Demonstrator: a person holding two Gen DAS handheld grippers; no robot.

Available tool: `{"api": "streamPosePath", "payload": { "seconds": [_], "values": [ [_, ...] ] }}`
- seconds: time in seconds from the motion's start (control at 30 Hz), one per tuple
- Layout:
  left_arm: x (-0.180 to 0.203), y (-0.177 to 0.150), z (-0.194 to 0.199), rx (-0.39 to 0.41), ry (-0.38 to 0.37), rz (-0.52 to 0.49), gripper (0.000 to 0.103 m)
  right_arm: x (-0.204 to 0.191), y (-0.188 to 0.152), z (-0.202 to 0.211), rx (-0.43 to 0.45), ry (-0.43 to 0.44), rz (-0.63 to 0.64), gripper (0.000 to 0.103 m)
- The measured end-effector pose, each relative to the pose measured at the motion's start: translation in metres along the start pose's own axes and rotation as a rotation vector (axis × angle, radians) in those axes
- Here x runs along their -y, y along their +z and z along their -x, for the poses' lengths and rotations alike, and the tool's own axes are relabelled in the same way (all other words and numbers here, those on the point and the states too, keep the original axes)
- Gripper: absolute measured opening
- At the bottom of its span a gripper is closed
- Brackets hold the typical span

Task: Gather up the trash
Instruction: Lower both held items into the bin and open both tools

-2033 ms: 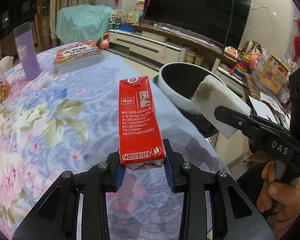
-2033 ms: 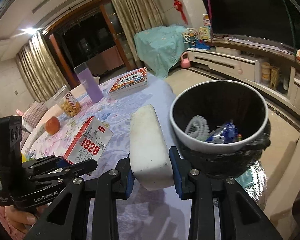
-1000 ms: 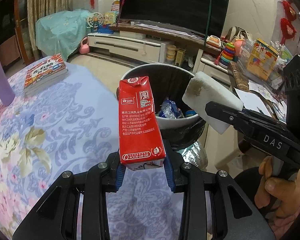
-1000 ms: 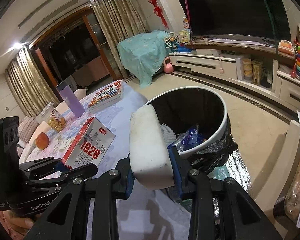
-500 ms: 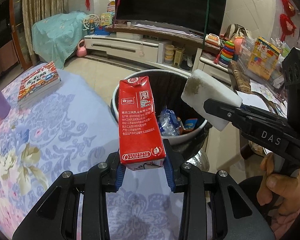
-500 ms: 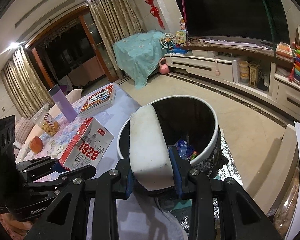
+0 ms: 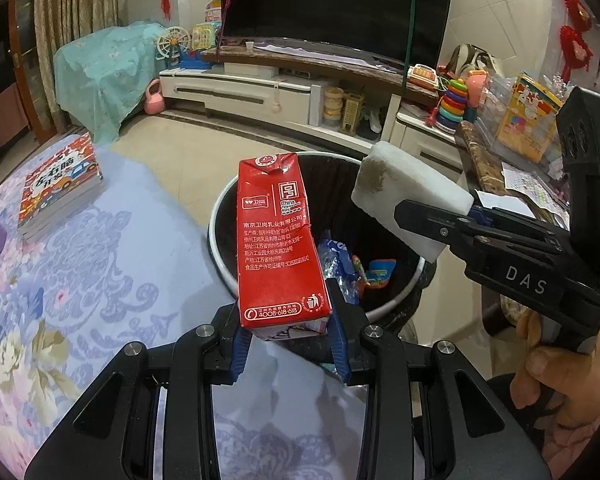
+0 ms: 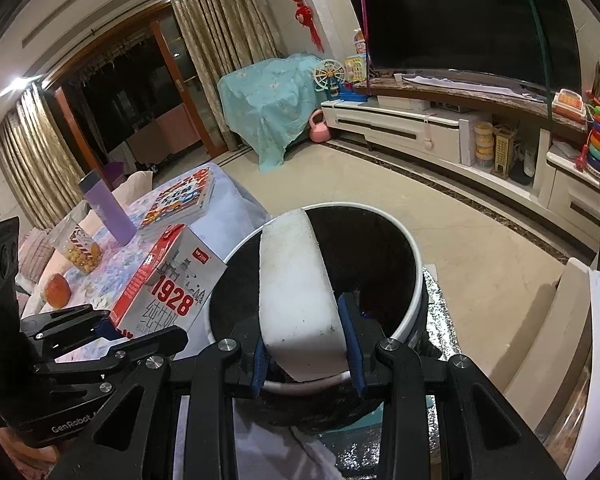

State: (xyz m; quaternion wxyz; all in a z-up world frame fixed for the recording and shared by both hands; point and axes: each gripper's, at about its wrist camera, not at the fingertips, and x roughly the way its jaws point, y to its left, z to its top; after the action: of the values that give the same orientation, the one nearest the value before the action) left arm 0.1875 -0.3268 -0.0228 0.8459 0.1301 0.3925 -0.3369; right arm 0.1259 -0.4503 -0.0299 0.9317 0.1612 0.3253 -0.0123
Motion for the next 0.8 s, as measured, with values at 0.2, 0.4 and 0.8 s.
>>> {"api": "streamPosePath", "payload": {
  "seconds": [0.2, 0.4, 0.8],
  "values": [
    [-0.002, 0.009, -0.010, -0.015, -0.002, 0.000, 0.032, 0.006, 0.007, -0.010, -0.015, -0.009, 0.001, 0.032],
    [-0.003, 0.015, -0.020, -0.030, 0.000, -0.003, 0.032, 0.011, 0.010, -0.015, -0.029, -0.008, -0.009, 0.032],
    [-0.002, 0.020, -0.032, -0.053, 0.008, -0.009, 0.032, 0.016, 0.016, -0.027, -0.060, -0.007, -0.015, 0.032]
  ]
}}
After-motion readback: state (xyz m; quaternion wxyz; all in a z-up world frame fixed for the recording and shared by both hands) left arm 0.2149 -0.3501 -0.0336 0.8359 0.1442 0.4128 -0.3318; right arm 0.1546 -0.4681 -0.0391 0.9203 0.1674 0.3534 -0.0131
